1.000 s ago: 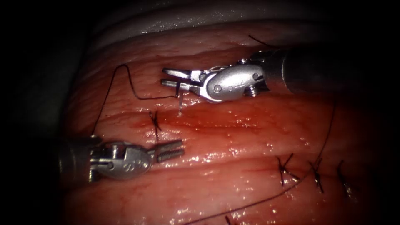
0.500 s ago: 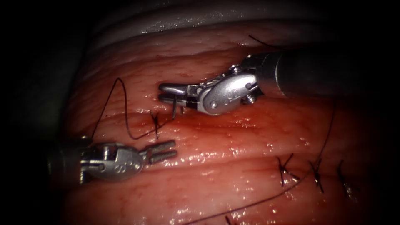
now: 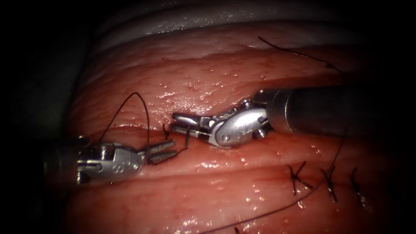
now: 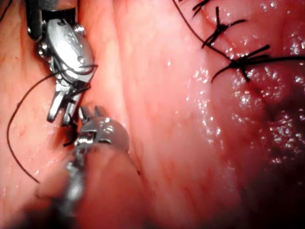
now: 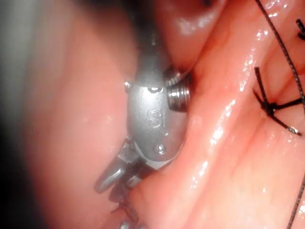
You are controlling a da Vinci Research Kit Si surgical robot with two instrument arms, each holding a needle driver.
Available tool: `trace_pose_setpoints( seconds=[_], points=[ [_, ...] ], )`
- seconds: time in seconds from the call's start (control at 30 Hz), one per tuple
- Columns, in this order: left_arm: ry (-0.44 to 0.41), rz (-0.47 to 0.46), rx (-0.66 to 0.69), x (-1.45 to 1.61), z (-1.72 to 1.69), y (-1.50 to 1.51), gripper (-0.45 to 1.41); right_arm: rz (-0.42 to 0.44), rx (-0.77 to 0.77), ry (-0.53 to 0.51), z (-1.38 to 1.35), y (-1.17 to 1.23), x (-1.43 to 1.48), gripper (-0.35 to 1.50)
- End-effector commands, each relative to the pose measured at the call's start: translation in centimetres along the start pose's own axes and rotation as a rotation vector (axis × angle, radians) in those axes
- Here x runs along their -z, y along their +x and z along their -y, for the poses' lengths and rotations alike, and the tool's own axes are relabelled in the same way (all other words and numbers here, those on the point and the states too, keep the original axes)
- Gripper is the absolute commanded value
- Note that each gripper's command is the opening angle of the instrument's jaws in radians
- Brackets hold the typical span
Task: Wound Closure
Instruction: Puncture the top side of the incision with the needle in the right needle driver.
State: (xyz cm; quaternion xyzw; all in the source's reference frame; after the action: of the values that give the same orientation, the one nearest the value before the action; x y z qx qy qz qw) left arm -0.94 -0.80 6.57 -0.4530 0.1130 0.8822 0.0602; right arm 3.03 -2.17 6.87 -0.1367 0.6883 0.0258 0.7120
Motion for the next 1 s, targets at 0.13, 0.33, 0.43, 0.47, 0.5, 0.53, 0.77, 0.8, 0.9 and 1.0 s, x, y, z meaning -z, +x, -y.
trace_pose_setpoints(
  seconds=[0.13,0.33,0.43,0.47,0.5,0.53,0.77,0.8,0.9,1.0],
  points=[
    [0.000,0.000,0.000,-0.07,-0.03,-0.01,-0.17,0.045,-0.079,0.054,0.14,-0.11,-0.06,-0.35],
    [0.001,0.002,0.001,-0.07,-0.03,-0.01,-0.17,0.099,-0.212,0.137,0.22,-0.16,-0.08,-0.35],
    [0.001,0.003,0.001,-0.07,-0.03,-0.01,-0.17,0.130,-0.300,0.186,0.31,-0.20,-0.09,-0.35],
    [0.002,0.003,0.001,-0.06,-0.03,0.00,-0.17,0.137,-0.321,0.190,0.33,-0.21,-0.09,-0.35],
    [0.002,0.003,0.001,-0.06,-0.03,0.00,-0.17,0.143,-0.337,0.198,0.35,-0.22,-0.09,-0.35],
    [0.002,0.004,0.001,-0.06,-0.03,0.00,-0.17,0.148,-0.352,0.213,0.37,-0.23,-0.09,-0.35],
    [0.002,0.005,0.001,-0.05,-0.03,-0.01,-0.17,0.173,-0.443,0.263,0.46,-0.24,-0.06,-0.35],
    [0.002,0.006,0.001,-0.05,-0.02,-0.01,-0.17,0.182,-0.442,0.293,0.47,-0.23,-0.05,-0.35],
    [0.002,0.007,0.002,-0.04,-0.02,-0.02,-0.17,0.160,-0.371,0.314,0.49,-0.22,0.02,-0.35],
    [0.002,0.008,0.002,-0.04,-0.02,-0.02,-0.17,0.151,-0.354,0.323,0.50,-0.20,0.04,-0.35]
  ],
)
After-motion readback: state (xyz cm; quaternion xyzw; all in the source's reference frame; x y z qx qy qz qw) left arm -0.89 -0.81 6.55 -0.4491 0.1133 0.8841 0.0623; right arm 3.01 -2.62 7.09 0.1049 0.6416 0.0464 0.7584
